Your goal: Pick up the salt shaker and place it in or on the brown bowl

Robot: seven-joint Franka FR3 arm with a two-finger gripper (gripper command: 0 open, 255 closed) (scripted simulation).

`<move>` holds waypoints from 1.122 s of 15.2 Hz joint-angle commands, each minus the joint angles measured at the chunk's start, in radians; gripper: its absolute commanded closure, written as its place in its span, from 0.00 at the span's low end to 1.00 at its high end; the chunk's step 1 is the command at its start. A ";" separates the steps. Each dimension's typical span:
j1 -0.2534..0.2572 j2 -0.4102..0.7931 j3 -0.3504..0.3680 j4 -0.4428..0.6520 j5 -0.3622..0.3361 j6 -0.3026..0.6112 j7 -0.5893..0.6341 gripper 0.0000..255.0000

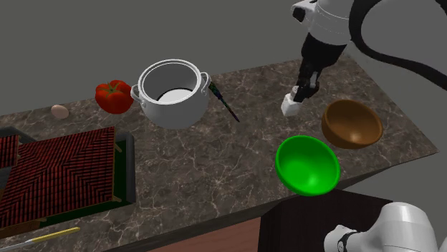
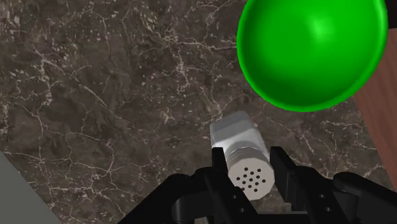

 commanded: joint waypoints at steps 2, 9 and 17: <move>-0.022 -0.070 -0.015 -0.046 -0.037 -0.015 -0.039 1.00; -0.075 -0.201 -0.060 -0.093 -0.117 -0.075 -0.144 1.00; -0.127 -0.296 -0.140 -0.072 -0.209 -0.153 -0.298 1.00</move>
